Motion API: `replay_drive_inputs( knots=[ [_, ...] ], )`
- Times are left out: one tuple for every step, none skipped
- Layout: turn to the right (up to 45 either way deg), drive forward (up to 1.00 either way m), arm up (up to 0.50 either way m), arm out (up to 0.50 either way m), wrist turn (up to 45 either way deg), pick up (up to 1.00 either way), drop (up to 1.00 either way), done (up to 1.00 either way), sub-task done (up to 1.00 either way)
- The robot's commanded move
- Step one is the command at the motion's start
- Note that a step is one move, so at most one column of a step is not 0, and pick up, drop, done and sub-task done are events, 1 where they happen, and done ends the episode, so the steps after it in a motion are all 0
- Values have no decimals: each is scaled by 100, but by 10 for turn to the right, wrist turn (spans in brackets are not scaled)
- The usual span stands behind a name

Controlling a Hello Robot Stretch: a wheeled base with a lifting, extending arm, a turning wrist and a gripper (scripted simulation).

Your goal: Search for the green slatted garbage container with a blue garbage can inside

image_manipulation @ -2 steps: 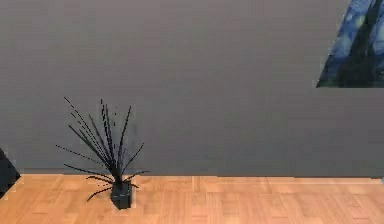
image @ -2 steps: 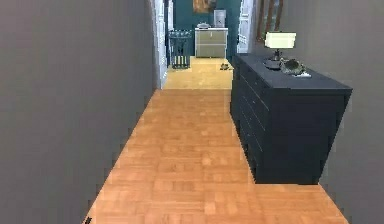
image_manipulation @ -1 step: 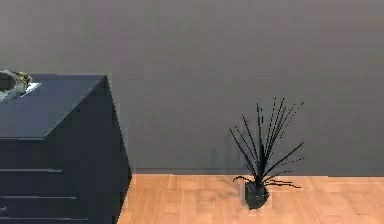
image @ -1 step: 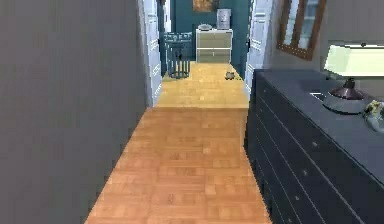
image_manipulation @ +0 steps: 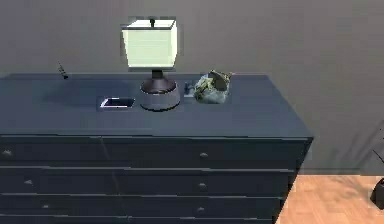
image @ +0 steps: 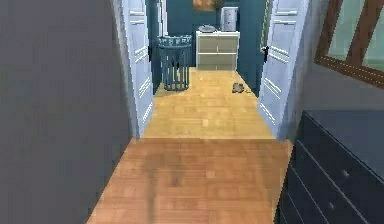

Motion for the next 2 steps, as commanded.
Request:
replay_drive_inputs(
  knots=[
    [0,100,0,0,0,0,0,0,0],
    [0,100,0,0,0,0,0,0,0]
  ],
)
